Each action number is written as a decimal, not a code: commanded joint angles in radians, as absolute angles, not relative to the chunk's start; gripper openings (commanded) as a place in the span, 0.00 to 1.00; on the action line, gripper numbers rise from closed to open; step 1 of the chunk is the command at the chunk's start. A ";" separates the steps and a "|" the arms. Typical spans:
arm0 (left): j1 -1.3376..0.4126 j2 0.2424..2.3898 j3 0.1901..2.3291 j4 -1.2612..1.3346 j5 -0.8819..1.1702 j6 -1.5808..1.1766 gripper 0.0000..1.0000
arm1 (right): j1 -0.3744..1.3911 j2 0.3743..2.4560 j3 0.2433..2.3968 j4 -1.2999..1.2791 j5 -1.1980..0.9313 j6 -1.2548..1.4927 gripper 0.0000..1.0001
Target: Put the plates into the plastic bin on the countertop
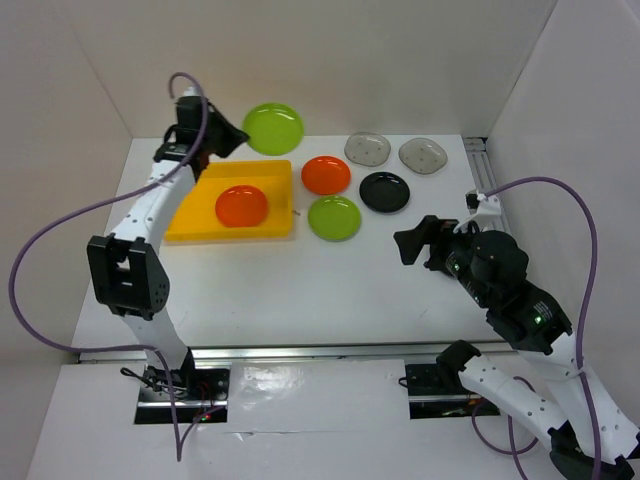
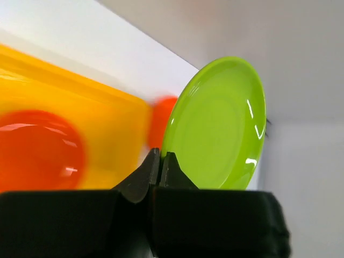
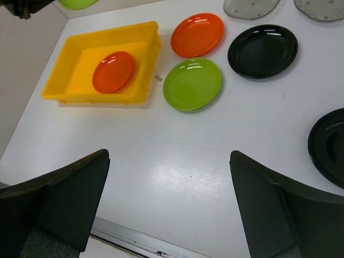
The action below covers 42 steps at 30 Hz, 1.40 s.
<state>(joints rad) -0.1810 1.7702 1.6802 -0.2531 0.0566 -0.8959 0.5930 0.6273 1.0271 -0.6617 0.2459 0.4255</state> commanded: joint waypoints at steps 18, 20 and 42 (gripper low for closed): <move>0.144 1.807 1.350 -0.261 0.155 -0.842 0.00 | 0.591 0.661 0.957 -0.528 0.189 0.396 1.00; 0.135 1.848 1.377 -0.281 0.181 -0.842 0.00 | 0.591 0.652 0.957 -0.528 0.189 0.396 1.00; -0.167 1.448 1.406 -0.339 0.018 -0.787 0.99 | 0.591 0.652 0.956 -0.525 0.189 0.414 1.00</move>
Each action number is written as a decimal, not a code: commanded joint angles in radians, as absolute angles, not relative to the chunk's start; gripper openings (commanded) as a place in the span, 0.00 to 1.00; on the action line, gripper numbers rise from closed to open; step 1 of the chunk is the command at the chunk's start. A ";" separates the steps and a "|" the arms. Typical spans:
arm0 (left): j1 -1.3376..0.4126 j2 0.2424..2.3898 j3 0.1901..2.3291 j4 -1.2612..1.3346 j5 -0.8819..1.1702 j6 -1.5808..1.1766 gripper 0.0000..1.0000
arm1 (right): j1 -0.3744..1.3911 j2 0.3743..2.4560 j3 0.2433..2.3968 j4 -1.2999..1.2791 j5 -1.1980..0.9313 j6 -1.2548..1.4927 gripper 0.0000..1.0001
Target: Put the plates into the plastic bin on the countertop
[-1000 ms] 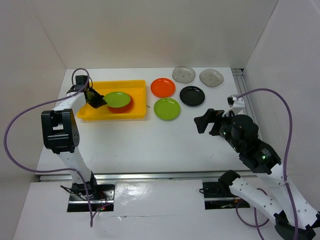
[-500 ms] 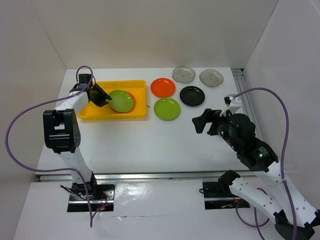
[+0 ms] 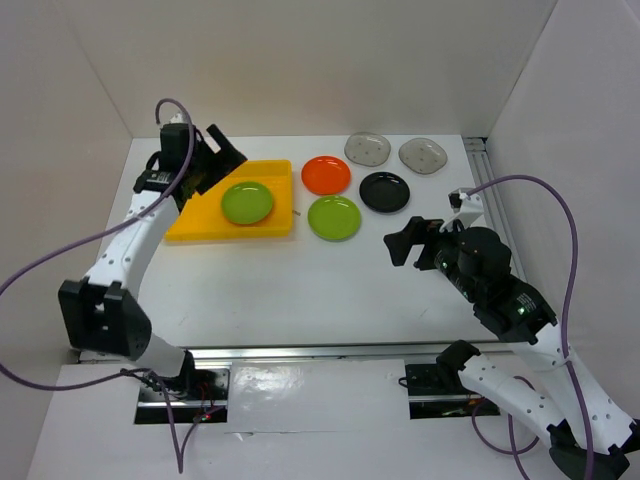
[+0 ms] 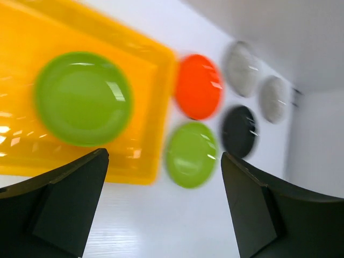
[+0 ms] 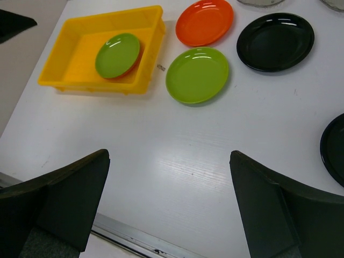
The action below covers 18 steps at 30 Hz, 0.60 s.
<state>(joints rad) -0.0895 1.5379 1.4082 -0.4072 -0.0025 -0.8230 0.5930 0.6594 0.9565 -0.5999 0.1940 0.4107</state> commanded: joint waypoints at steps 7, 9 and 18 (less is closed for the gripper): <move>-0.547 1.509 1.295 -0.025 0.146 -0.811 0.99 | 0.591 0.595 1.026 -0.546 0.313 0.446 1.00; -0.647 1.626 1.304 0.033 0.161 -0.837 0.99 | 0.591 0.568 1.067 -0.572 0.410 0.468 1.00; -0.851 2.127 1.690 0.149 0.215 -0.901 0.99 | 0.562 0.546 1.270 -0.684 0.488 0.468 1.00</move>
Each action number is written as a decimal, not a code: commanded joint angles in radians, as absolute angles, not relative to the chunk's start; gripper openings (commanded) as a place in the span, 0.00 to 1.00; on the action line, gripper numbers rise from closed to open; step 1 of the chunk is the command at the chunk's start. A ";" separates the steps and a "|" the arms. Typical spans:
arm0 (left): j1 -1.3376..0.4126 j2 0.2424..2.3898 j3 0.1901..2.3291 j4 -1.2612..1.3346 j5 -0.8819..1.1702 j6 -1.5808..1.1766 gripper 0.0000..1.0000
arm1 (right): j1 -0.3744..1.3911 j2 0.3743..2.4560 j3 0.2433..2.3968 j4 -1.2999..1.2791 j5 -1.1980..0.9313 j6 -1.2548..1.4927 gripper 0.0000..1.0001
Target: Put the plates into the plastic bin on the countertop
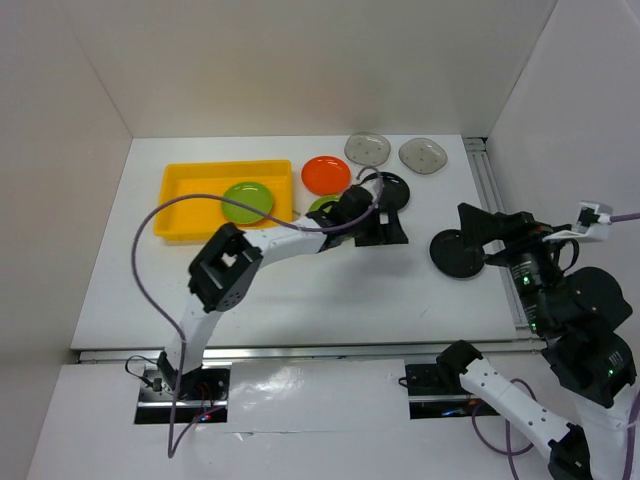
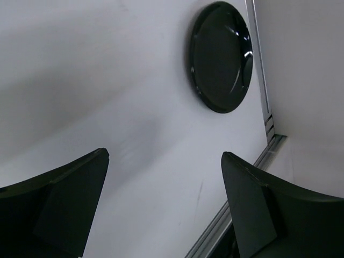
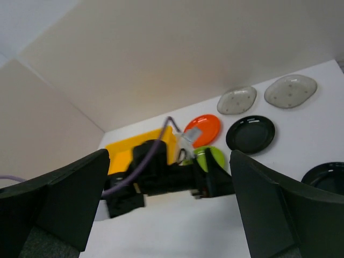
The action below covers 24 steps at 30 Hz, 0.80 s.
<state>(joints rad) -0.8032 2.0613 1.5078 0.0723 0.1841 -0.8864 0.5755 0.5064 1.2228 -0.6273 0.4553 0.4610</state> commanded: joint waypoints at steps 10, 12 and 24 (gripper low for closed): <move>-0.867 2.574 2.167 0.066 0.273 -0.950 0.92 | 0.534 0.557 1.299 -0.703 0.399 0.448 1.00; -0.867 2.618 2.230 0.057 0.299 -0.960 0.89 | 0.534 0.557 1.299 -0.713 0.390 0.448 1.00; -0.867 2.753 2.275 0.084 0.299 -1.028 0.72 | 0.515 0.535 1.290 -0.732 0.362 0.448 1.00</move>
